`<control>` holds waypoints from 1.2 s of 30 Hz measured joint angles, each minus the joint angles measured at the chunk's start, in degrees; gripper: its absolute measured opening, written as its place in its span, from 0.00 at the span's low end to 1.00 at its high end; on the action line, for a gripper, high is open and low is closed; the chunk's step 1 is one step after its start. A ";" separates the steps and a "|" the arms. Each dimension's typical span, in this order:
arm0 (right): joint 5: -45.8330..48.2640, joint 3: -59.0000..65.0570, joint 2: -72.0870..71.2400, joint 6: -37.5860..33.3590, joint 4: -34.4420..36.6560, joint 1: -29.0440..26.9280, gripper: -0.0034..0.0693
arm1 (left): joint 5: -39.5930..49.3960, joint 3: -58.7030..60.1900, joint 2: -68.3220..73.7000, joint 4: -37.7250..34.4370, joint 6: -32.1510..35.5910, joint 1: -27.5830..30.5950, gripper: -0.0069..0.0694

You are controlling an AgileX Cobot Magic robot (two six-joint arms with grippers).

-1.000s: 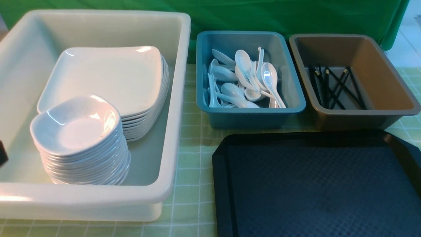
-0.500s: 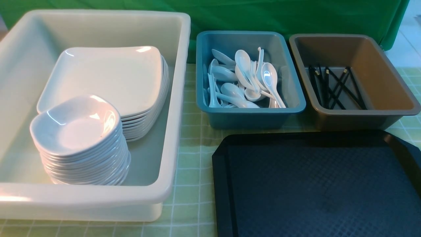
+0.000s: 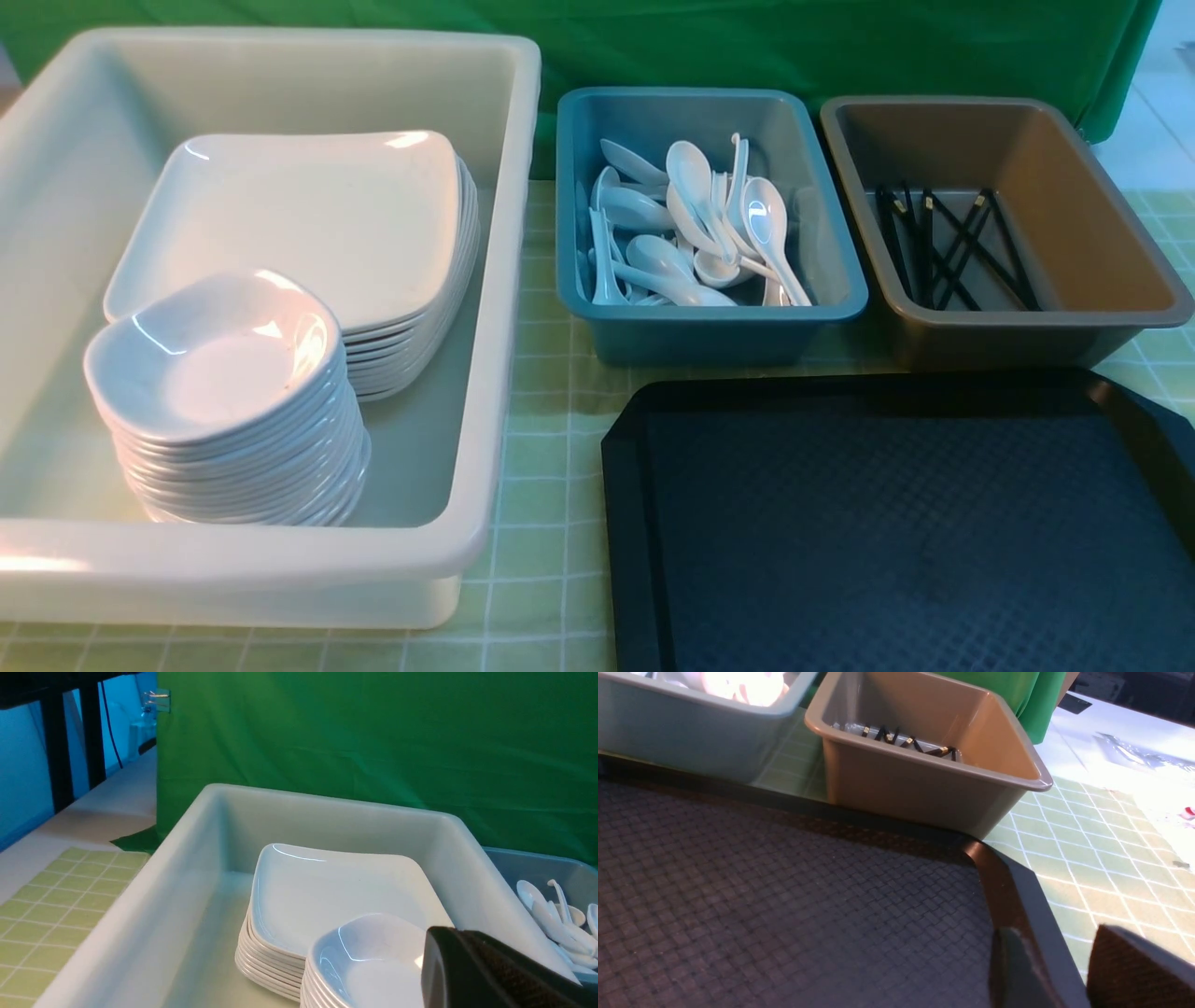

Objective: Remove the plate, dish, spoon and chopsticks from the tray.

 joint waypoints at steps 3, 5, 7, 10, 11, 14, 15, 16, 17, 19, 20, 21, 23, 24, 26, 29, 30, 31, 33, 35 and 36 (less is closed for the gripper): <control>0.00 0.00 0.00 0.00 0.00 0.00 0.37 | -4.30 4.35 -1.31 1.23 -3.65 -0.07 0.08; 0.00 0.00 0.00 0.00 0.00 0.00 0.37 | -6.49 8.43 -3.13 4.47 -7.67 -0.65 0.08; 0.00 0.00 0.00 0.00 0.00 0.00 0.37 | -7.73 12.00 -4.61 7.68 -11.63 -1.66 0.08; 0.00 0.00 0.00 0.00 0.00 0.00 0.37 | -8.72 16.65 -6.16 12.22 -15.38 -3.74 0.08; 0.00 0.00 0.00 0.00 0.00 0.00 0.37 | -9.66 19.52 -6.46 14.39 -16.66 -5.12 0.08; 0.00 0.00 0.00 0.00 0.00 0.00 0.37 | -11.71 23.33 -6.49 16.99 -17.65 -7.80 0.08; 0.00 0.00 0.00 0.00 0.00 0.00 0.37 | -12.70 24.65 -6.49 17.41 -17.82 -8.83 0.08; 0.00 0.00 0.00 0.00 0.00 0.00 0.37 | -13.90 26.00 -6.49 17.85 -17.86 -9.83 0.08; 0.00 0.00 0.00 0.00 0.00 0.00 0.38 | -14.74 26.89 -6.49 18.31 -17.86 -10.78 0.08; 0.00 0.00 0.00 0.00 0.00 0.00 0.37 | -15.52 27.91 -6.49 19.26 -17.86 -12.63 0.08; 0.00 0.00 0.00 0.00 0.00 0.00 0.37 | -15.59 28.08 -6.49 19.71 -17.86 -13.42 0.08; 0.00 0.00 0.00 0.00 0.00 0.00 0.37 | -15.90 28.14 -6.49 19.88 -17.86 -13.85 0.08; 0.00 0.00 0.00 0.00 0.00 0.00 0.38 | -16.65 28.26 -6.49 20.09 -17.86 -14.50 0.08; 0.00 0.00 0.00 0.00 0.00 0.00 0.38 | -16.32 28.30 -6.49 20.22 -17.86 -14.77 0.08; 0.00 0.00 0.00 0.00 0.00 0.00 0.38 | -15.37 28.36 -6.49 20.35 -17.86 -14.93 0.08; 0.00 0.00 0.00 0.00 0.00 0.00 0.38 | -15.14 28.36 -6.49 20.35 -17.86 -14.93 0.08; 0.00 0.00 0.00 0.00 0.00 0.00 0.38 | -15.14 28.36 -6.49 20.35 -17.86 -14.93 0.08; 0.00 0.00 0.00 0.00 0.00 0.00 0.38 | -15.14 28.36 -6.49 20.35 -17.86 -14.93 0.08; 0.00 0.00 0.00 0.00 0.00 0.00 0.38 | -15.09 28.36 -6.49 20.35 -17.93 -14.93 0.08; 0.00 0.00 0.00 0.00 0.00 0.00 0.38 | -15.09 28.36 -6.49 20.35 -17.95 -14.93 0.08; 0.00 0.00 0.00 0.00 0.00 0.00 0.38 | -15.09 28.36 -6.49 20.41 -17.95 -14.93 0.08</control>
